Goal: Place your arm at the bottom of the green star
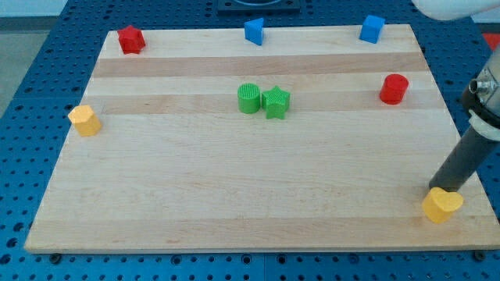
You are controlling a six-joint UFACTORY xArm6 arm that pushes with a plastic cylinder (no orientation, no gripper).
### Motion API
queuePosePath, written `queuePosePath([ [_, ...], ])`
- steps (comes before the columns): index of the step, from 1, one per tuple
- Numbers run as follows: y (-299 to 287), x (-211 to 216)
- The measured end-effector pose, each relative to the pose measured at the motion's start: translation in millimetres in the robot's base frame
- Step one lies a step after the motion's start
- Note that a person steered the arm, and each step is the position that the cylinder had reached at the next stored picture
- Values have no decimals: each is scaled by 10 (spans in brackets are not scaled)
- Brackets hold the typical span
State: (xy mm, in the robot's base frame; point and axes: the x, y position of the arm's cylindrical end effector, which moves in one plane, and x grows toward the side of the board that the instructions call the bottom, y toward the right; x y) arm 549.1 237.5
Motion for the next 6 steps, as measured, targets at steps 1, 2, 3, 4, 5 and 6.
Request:
queuePosePath([
  [1,-185,-296],
  [2,-607,-462],
  [3,-993,-463],
  [4,-1184,-462],
  [5,-1364,-408],
  [6,-1537,-335],
])
